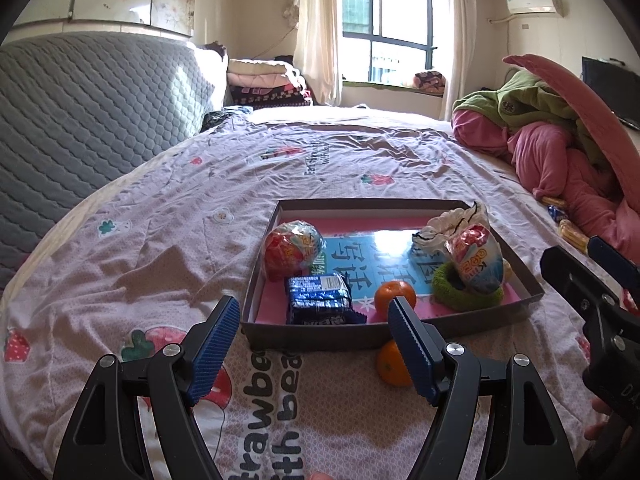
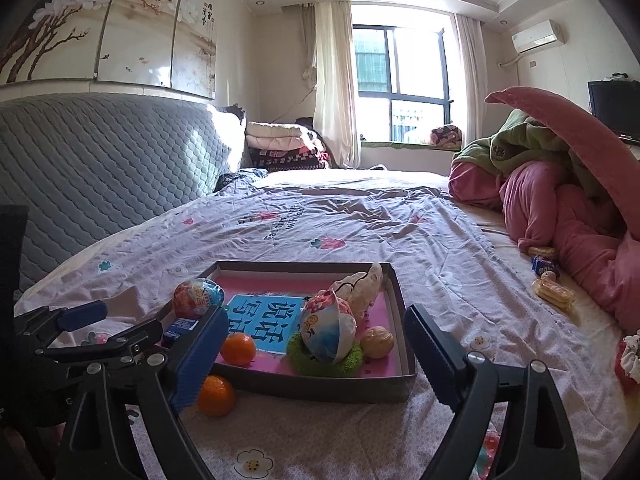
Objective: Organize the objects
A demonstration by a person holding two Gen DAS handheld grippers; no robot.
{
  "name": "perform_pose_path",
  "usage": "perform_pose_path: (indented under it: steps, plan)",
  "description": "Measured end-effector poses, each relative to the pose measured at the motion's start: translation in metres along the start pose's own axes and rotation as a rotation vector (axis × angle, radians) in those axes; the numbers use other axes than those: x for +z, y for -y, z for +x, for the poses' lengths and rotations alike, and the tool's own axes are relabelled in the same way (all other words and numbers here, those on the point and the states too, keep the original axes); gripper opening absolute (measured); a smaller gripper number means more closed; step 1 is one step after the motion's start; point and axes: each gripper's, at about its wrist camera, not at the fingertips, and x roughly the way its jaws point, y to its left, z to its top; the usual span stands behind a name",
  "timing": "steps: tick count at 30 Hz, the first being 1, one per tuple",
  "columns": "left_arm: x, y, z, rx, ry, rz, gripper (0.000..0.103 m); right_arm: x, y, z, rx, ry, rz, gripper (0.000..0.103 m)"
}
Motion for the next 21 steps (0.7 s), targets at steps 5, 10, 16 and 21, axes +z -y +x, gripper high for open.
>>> perform_pose_path:
  steps: [5, 10, 16, 21]
  plan:
    - [-0.004, -0.001, -0.010, -0.006, 0.013, -0.001, 0.078, -0.004, 0.001, -0.002, -0.008, -0.011, 0.005, 0.089]
    - [-0.006, -0.003, -0.014, 0.002, 0.015, -0.007, 0.078, -0.007, 0.002, -0.006, -0.009, -0.012, 0.010, 0.089]
    - [-0.011, -0.006, -0.022, -0.003, 0.022, -0.003, 0.078, -0.011, 0.001, -0.011, -0.012, -0.020, 0.013, 0.089]
    - [-0.017, -0.007, -0.025, -0.004, 0.012, 0.000, 0.078, -0.018, -0.001, -0.013, -0.015, -0.040, 0.004, 0.089]
